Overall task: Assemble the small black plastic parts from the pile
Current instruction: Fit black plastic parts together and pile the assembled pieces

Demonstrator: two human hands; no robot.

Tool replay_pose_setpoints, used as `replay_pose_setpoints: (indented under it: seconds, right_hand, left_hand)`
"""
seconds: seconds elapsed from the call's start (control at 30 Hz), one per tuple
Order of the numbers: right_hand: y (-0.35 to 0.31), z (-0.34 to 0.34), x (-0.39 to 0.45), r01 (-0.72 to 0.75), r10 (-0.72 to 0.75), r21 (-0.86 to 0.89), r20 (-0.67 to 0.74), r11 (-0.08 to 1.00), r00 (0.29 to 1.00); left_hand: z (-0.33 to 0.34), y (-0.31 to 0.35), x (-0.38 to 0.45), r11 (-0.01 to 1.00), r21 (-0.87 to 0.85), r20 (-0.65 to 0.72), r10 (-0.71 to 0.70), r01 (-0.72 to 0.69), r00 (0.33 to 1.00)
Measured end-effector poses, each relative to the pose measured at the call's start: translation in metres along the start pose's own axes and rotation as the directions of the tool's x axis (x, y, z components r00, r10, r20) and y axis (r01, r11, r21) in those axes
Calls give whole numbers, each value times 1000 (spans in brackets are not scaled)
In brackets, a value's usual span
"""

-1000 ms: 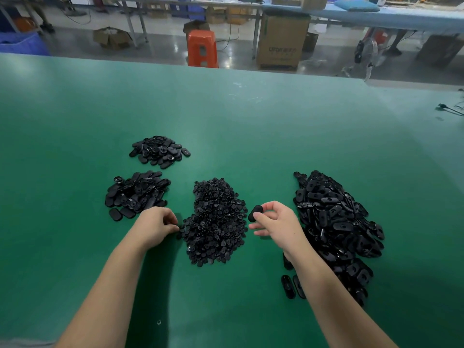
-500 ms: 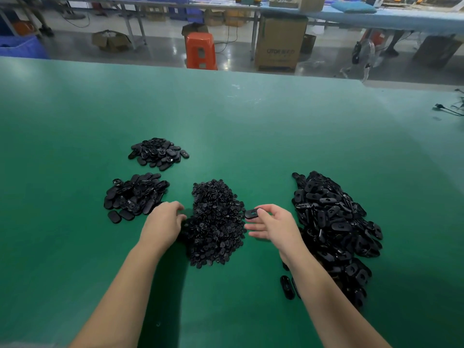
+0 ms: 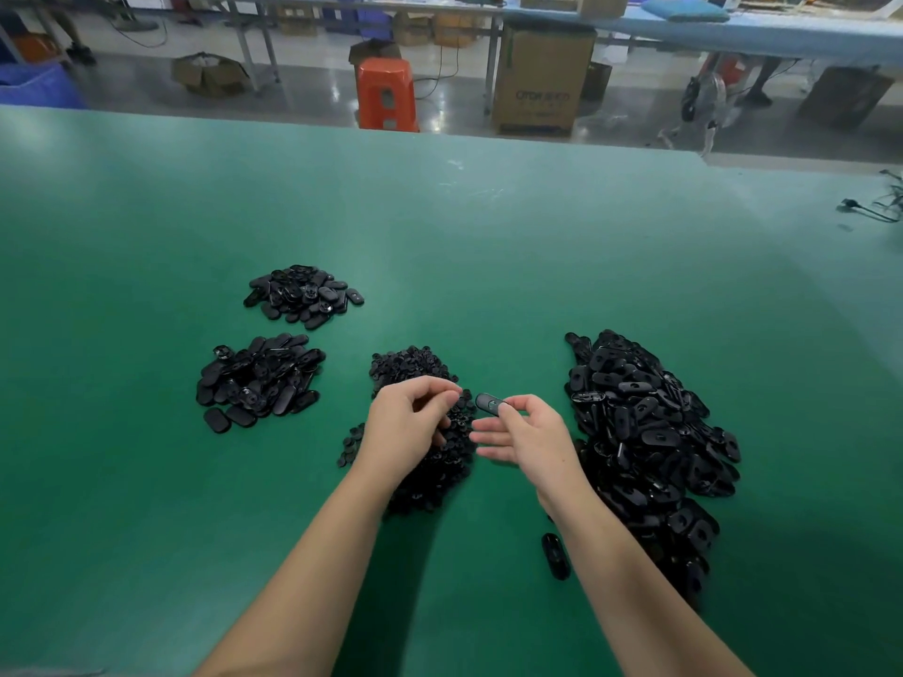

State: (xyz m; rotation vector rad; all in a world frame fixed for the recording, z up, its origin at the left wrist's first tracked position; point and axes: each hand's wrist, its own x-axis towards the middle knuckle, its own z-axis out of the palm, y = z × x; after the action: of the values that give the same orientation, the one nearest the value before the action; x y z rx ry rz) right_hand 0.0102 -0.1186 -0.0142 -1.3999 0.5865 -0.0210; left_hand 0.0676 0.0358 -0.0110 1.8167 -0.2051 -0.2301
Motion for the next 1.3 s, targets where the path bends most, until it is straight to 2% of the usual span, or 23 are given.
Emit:
replay_pose_setpoints:
  seconds: [0.23,0.43,0.7,0.8,1.07,1.3]
  right_hand:
    - [2,1,-1,-1,1,16,3,1000,1000]
    - [2,1,-3,-8,8,23,-4,1000,1000]
    - [6,-1,-5,41,-41,0,5,999,999]
    - [4,-2,-6,57,-57,51,6,997,998]
    - [1,-2,-7,64,-65,51,33,997,997]
    - [2,-2,-9,79,-78,-6,58,997,995]
  left_hand:
    - [16,2,-6,977,-191,64,-87,97,994]
    - [24,1,-7,956,-271,-11,-116,108,993]
    - [30,3,-9,881,-428,-18,-228,199,973]
    - [29,4,-10,917,-356,-32,-203,179,979]
    - [31,4,-10,974,-194,-55,-131,119,990]
    - [32,1,-10,997,50,-120,-48,54,992]
